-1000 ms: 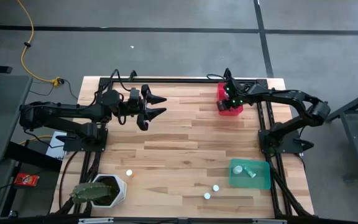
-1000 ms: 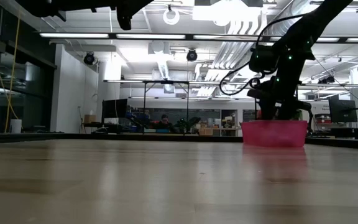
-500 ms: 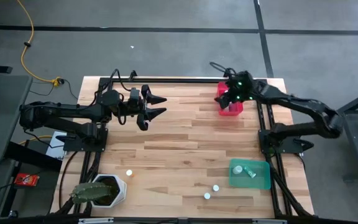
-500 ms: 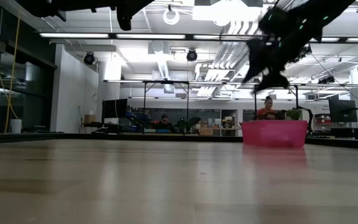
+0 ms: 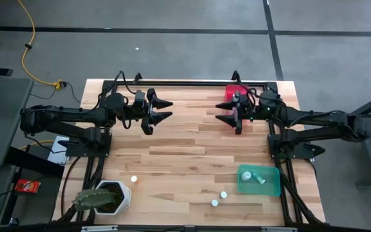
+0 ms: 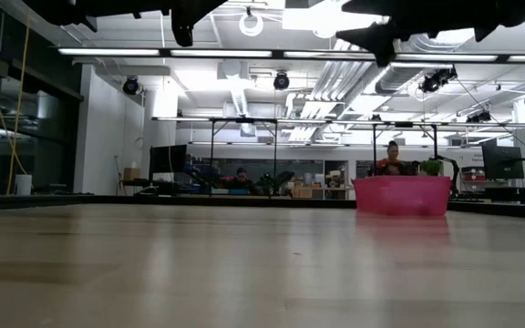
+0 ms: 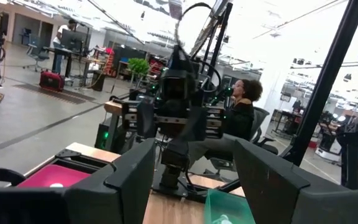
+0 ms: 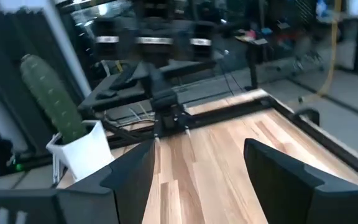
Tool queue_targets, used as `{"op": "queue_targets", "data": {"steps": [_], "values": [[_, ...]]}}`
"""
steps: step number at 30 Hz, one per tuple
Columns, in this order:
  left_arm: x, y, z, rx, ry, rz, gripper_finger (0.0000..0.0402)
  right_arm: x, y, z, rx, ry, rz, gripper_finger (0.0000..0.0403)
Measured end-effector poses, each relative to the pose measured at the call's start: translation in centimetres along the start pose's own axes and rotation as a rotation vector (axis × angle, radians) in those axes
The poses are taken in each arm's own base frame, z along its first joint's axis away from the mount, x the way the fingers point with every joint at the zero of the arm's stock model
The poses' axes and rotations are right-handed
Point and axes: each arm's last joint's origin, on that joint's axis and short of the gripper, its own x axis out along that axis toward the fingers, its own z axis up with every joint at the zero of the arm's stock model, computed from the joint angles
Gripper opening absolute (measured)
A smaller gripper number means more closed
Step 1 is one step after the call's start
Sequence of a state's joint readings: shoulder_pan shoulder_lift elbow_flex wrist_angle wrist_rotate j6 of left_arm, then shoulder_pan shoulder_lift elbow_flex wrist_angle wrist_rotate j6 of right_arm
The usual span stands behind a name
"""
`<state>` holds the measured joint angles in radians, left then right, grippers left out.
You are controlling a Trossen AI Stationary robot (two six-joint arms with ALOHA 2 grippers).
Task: Pick and place medicine bottles into bin by pill shape (circle, oval)
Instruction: Put the orange tablet bottle into the green bin
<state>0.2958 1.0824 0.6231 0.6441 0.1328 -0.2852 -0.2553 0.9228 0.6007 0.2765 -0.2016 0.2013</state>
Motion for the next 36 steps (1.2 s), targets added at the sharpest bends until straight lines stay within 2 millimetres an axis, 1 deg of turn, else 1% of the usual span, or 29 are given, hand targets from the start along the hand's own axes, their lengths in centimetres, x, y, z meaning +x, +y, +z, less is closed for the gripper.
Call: {"op": "queue_targets", "data": {"steps": [3, 11, 14, 16, 21, 25, 29, 31, 34, 36], "values": [[0.0, 0.0, 0.0, 0.003, 0.0, -0.001, 0.0209, 0.1, 0.4, -0.1, -0.048, 0.006, 0.02, 0.024], [0.0, 0.0, 0.0, 0.026, 0.0, 0.003, 0.0209, 0.1, 0.5, 0.0, -0.046, 0.001, 0.022, 0.024], [0.1, 0.0, -0.1, -0.02, 0.027, 0.035, 0.0209, 0.1, 0.5, 0.0, -0.045, -0.001, 0.019, 0.024], [0.4, -0.2, -0.2, -0.051, 0.13, 0.072, 0.0209, 0.1, 0.4, 0.0, -0.045, -0.005, 0.001, 0.024], [1.2, -1.4, -0.5, -0.076, 0.543, 0.172, 0.0209, 0.1, 0.4, 0.0, -0.044, -0.008, -0.021, 0.024], [1.2, -2.2, -0.7, -0.279, 0.816, 0.362, 0.0209, 0.1, 0.4, 0.0, -0.044, -0.008, -0.021, 0.024], [0.4, -3.7, -2.3, -0.46, 1.092, 0.55, 0.0209, 0.1, 0.3, -0.1, -0.043, -0.003, -0.022, 0.024], [-0.5, -4.7, -3.4, -0.518, 1.223, 0.65, 0.0209, 0.1, 0.3, -0.1, -0.039, -0.002, -0.022, 0.024], [-1.3, -6.7, -5.2, -0.573, 1.347, 0.795, 0.0209, 0.1, 0.3, -0.1, 0.003, -0.002, -0.022, 0.024], [-1.6, -8.1, -6.3, -0.589, 1.376, 0.864, 0.0209, 0.1, 0.3, -0.1, 0.008, 0.0, -0.023, 0.024]]}}
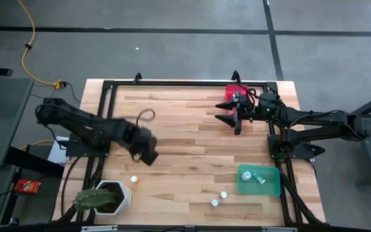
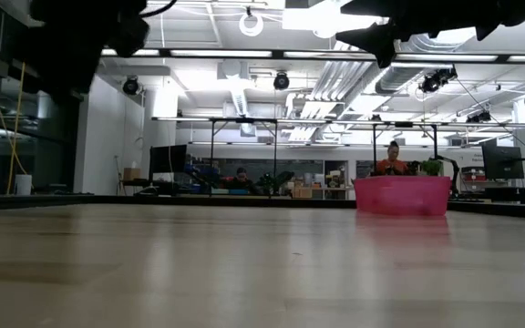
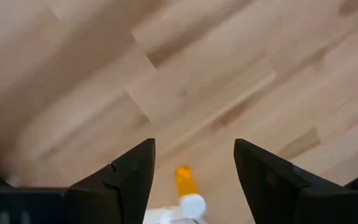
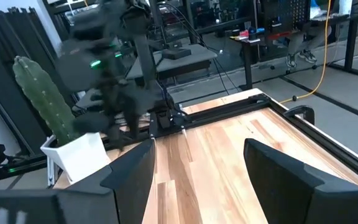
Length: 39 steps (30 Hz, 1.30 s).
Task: Pick and place medicine bottles into bin by pill shape (circle, oval)
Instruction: Put the orange tablet bottle into the green bin
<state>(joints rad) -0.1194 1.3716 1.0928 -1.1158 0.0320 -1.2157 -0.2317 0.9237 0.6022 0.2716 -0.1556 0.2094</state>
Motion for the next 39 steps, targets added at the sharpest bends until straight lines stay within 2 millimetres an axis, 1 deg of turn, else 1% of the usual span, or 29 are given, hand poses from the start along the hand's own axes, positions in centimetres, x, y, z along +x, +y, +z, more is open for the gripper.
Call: {"op": "queue_targets", "data": {"steps": [5, 10, 12, 17, 24, 27, 30, 35, 39], "values": [[2.5, -2.1, -2.7, -0.09, 0.031, 0.069, 0.0209, 0.0, 0.0, -0.1, 0.001, 0.006, -0.001, 0.024], [4.8, -3.2, -4.9, -0.129, 0.139, 0.152, 0.0209, 0.0, 0.0, -0.1, 0.001, 0.008, -0.001, 0.024], [5.3, -3.5, -5.8, -0.137, 0.165, 0.171, 0.0209, 0.0, 0.0, -0.1, 0.001, 0.01, -0.002, 0.024], [6.4, -3.9, -7.3, -0.172, 0.162, 0.219, 0.0209, 0.0, 0.0, -0.2, 0.002, 0.016, -0.004, 0.024], [7.2, -4.1, -8.0, -0.178, 0.161, 0.207, 0.0209, 0.0, 0.0, -0.2, 0.002, 0.02, -0.004, 0.024], [8.1, -3.7, -8.1, -0.21, 0.16, 0.208, 0.0204, 0.0, -0.1, -0.2, 0.002, 0.02, -0.005, 0.024], [8.6, -3.4, -8.2, -0.218, 0.189, 0.209, 0.0197, 0.0, -0.1, -0.2, 0.002, 0.02, -0.005, 0.024], [8.7, -3.3, -8.2, -0.218, 0.187, 0.212, 0.0182, 0.0, -0.1, -0.2, 0.002, 0.019, -0.005, 0.024], [8.7, -3.3, -8.2, -0.211, 0.187, 0.211, 0.0162, 0.0, -0.1, -0.2, 0.002, 0.019, -0.006, 0.024]]}}
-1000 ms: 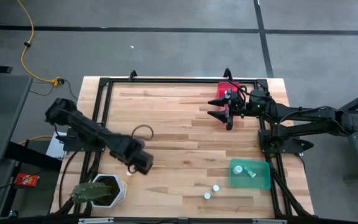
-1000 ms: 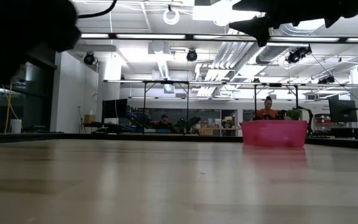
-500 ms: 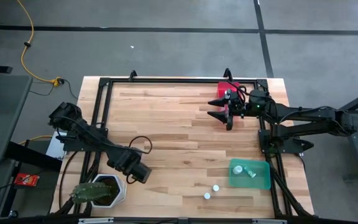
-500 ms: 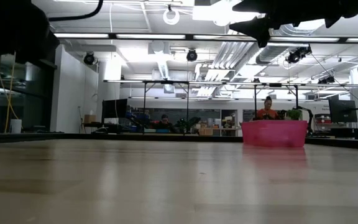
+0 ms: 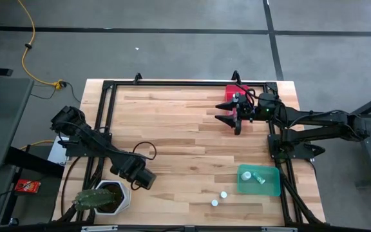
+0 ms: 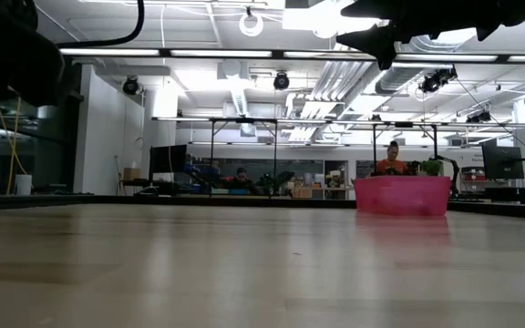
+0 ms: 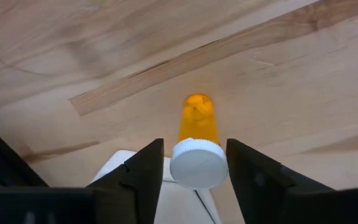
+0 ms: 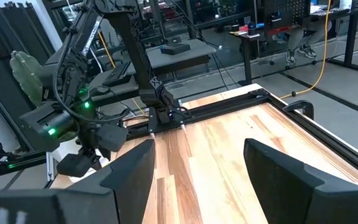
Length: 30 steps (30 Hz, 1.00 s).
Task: Pick and place medicine bottles into bin by pill shape (circle, oval)
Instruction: Put the orange tablet bottle into the green bin
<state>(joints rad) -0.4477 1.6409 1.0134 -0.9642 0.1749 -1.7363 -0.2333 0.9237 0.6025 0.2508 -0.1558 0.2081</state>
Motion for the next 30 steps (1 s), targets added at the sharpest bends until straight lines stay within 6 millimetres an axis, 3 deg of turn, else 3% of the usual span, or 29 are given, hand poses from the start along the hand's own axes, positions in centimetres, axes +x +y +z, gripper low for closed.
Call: {"op": "queue_targets", "data": {"steps": [9, 15, 19, 24, 30], "values": [[-0.1, 0.1, 0.0, 0.017, -0.003, -0.006, 0.0096, 0.0, 0.0, 0.0, 0.0, 0.0, -0.003, 0.024], [-1.9, 0.6, 0.8, 0.099, -0.058, -0.075, 0.0097, 0.0, 0.0, 0.0, 0.034, -0.001, -0.003, 0.024], [-5.0, 1.3, 3.5, 0.19, -0.198, -0.213, 0.0108, 0.0, 0.0, 0.0, 0.079, 0.001, 0.01, 0.024], [-8.9, 1.7, 8.5, 0.365, -0.383, -0.425, 0.0103, 0.0, 0.3, -0.1, 0.115, 0.008, 0.032, 0.024], [-11.2, 2.0, 14.7, 0.487, -0.541, -0.603, 0.0103, 0.8, 1.8, -0.9, 0.131, 0.062, 0.103, 0.024]]}}
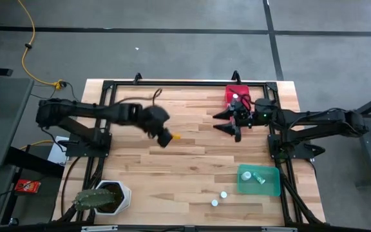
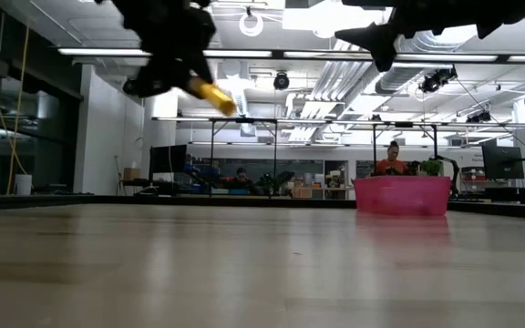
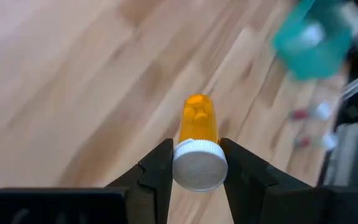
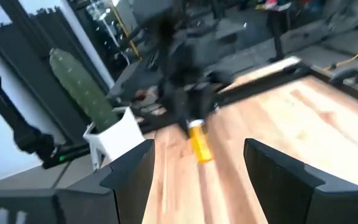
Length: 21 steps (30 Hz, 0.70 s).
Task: Pick and place medicine bottles into bin by pill shape (circle, oval)
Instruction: Put the orange tablet bottle into the green bin
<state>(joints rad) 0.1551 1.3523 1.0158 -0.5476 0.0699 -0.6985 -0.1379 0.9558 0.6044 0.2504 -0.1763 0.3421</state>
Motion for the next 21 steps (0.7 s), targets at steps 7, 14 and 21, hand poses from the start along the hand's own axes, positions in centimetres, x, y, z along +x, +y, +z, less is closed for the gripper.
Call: {"op": "queue_targets", "data": {"steps": [7, 14, 21], "values": [[1.3, 1.5, 3.8, 0.044, -0.06, -0.088, 0.0105, 2.9, 0.6, 0.2, -0.013, 0.161, -0.032, 0.024], [2.6, -0.6, 7.1, 0.178, -0.096, -0.109, 0.0105, 6.0, -0.3, 1.3, -0.111, 0.35, -0.144, 0.024], [2.7, -2.6, 9.7, 0.283, -0.163, -0.114, 0.0106, 7.5, -0.8, 1.6, -0.149, 0.513, -0.169, 0.024]]}}
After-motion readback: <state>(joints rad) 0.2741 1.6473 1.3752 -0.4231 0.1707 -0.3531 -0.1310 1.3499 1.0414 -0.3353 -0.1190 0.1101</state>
